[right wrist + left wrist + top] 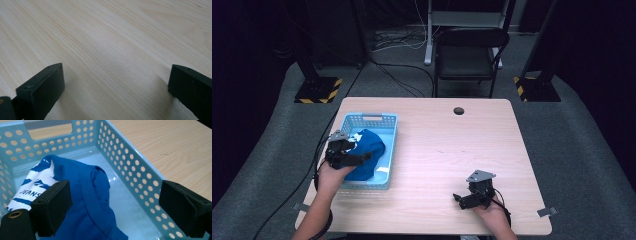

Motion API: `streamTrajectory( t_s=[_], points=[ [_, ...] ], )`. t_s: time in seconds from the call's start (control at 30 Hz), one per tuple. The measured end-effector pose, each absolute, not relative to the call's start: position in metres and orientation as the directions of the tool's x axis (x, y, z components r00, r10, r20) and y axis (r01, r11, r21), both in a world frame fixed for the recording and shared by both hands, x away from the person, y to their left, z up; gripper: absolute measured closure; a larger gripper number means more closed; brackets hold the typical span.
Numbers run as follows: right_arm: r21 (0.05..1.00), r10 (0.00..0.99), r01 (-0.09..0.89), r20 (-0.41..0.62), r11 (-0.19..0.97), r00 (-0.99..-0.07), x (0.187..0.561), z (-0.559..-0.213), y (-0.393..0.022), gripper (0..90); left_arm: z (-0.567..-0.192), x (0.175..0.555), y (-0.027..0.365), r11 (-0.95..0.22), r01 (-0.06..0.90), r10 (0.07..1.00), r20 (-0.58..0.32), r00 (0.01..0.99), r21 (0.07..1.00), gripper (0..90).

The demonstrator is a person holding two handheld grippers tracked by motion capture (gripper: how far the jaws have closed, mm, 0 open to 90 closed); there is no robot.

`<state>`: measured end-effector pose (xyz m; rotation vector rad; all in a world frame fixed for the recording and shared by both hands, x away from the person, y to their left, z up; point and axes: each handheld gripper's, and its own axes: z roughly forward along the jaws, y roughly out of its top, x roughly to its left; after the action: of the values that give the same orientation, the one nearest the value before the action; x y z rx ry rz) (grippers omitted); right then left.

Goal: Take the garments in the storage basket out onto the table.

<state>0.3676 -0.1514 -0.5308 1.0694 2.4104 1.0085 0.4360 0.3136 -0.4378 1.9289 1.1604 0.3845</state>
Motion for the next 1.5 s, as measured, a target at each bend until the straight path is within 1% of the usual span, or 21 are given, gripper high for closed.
streamTrajectory(
  t_s=[0.37, 0.67, 1.4, 1.5],
  points=[
    [0.713, 0.742, 0.519, -0.003, 0.472, -0.670, 0.368, -0.531, -0.151, 0.0, -0.444, 0.459, 0.313, -0.236, 0.646, 0.854, -0.162, 0.494, 0.726, 11.5],
    [0.713, 0.742, 0.519, -0.003, 0.471, -0.670, 0.368, -0.531, -0.151, 0.0, -0.452, 0.470, 0.312, -0.235, 0.676, 0.862, -0.172, 0.478, 0.699, 11.0],
    [0.713, 0.742, 0.519, -0.003, 0.471, -0.670, 0.368, -0.531, -0.151, 0.0, -0.458, 0.489, 0.303, -0.283, 0.722, 0.879, -0.130, 0.458, 0.632, 12.0],
    [0.713, 0.742, 0.519, -0.004, 0.472, -0.670, 0.368, -0.531, -0.151, 0.0, -0.459, 0.492, 0.299, -0.307, 0.729, 0.883, -0.103, 0.458, 0.612, 12.0]
  ],
)
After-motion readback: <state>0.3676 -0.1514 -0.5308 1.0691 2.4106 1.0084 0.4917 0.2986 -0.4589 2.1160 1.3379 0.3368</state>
